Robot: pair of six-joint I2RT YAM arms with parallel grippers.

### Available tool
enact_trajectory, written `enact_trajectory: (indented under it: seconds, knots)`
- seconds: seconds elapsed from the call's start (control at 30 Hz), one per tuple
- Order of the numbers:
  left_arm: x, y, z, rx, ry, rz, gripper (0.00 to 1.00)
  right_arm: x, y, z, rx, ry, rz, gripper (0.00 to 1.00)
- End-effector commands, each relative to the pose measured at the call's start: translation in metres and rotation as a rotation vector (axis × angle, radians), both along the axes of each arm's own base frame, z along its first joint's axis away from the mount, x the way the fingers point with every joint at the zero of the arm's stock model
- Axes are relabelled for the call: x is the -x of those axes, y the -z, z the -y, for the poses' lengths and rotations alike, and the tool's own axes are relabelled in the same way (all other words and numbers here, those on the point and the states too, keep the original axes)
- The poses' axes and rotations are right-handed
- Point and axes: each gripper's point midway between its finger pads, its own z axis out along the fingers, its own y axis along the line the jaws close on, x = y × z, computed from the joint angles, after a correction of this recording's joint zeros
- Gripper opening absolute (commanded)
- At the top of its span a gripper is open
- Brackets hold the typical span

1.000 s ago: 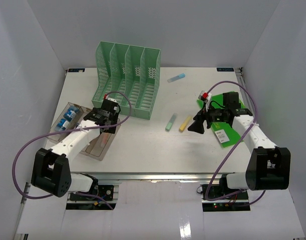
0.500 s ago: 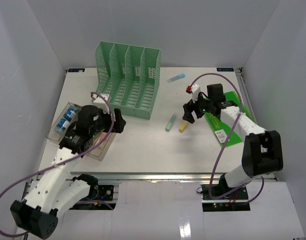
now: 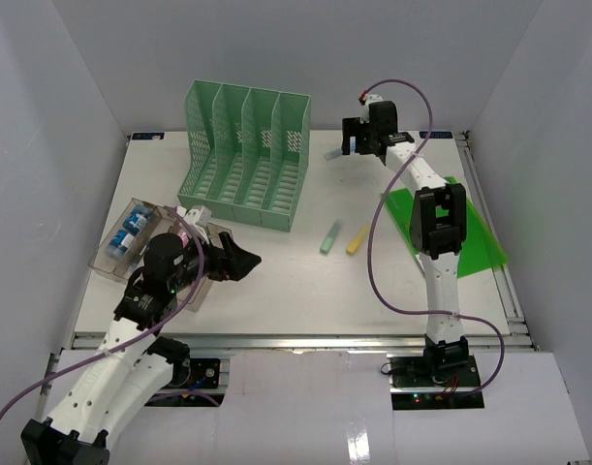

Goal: Organize the desk

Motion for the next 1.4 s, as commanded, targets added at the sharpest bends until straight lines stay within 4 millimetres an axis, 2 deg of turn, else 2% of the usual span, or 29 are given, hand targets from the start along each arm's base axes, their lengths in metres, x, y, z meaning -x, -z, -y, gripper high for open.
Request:
enact_trajectory:
  seconds: [0.0, 0.03, 0.1, 0.17, 0.2, 0.37, 0.4, 0.47, 0.57, 0.7, 0.83, 0.87, 1.0, 1.17, 1.37]
  knots:
    - [-0.001, -0.009, 0.004, 0.06, 0.002, 0.028, 0.98, -0.044, -0.047, 0.024, -0.148, 0.38, 0.207, 0.9]
    - [-0.002, -0.007, 0.004, 0.061, -0.001, 0.029, 0.98, -0.051, -0.051, 0.028, -0.175, 0.44, 0.234, 0.9]
    - [-0.003, -0.002, 0.004, 0.058, -0.004, 0.024, 0.98, -0.062, -0.041, 0.028, -0.207, 0.48, 0.235, 0.9]
    - [-0.006, 0.001, 0.005, 0.056, -0.007, 0.02, 0.98, -0.071, -0.048, 0.021, -0.259, 0.492, 0.261, 0.9]
    - [-0.006, 0.003, 0.005, 0.054, -0.009, 0.017, 0.98, -0.072, -0.044, 0.018, -0.274, 0.495, 0.26, 0.9]
    - [-0.011, 0.008, 0.006, 0.051, -0.012, 0.01, 0.98, -0.08, 0.0, -0.007, -0.311, 0.487, 0.231, 0.9]
    - [-0.012, 0.009, 0.007, 0.051, -0.01, 0.007, 0.98, -0.082, -0.002, -0.009, -0.319, 0.485, 0.238, 0.9]
    - [-0.014, 0.008, 0.008, 0.053, -0.01, 0.009, 0.98, -0.085, 0.009, -0.015, -0.34, 0.488, 0.238, 0.91]
    - [-0.018, 0.01, 0.009, 0.049, -0.013, 0.001, 0.98, -0.09, 0.006, -0.021, -0.367, 0.483, 0.268, 0.96]
    - [-0.022, 0.009, 0.009, 0.051, -0.021, 0.0, 0.98, -0.095, 0.012, -0.016, -0.341, 0.514, 0.287, 0.99]
    - [-0.023, 0.008, 0.008, 0.051, -0.032, 0.004, 0.98, -0.094, 0.031, -0.01, -0.29, 0.519, 0.274, 0.83]
    - [-0.023, 0.008, 0.008, 0.052, -0.033, 0.005, 0.98, -0.094, 0.035, -0.008, -0.262, 0.514, 0.273, 0.77]
    - [-0.024, 0.007, 0.007, 0.044, -0.037, 0.015, 0.98, -0.09, 0.047, -0.01, -0.219, 0.489, 0.253, 0.63]
    - [-0.024, 0.004, 0.006, 0.039, -0.038, 0.025, 0.98, -0.085, 0.062, -0.01, -0.175, 0.455, 0.222, 0.59]
    - [-0.021, 0.004, 0.004, 0.038, -0.041, 0.029, 0.98, -0.081, 0.063, -0.014, -0.167, 0.414, 0.202, 0.57]
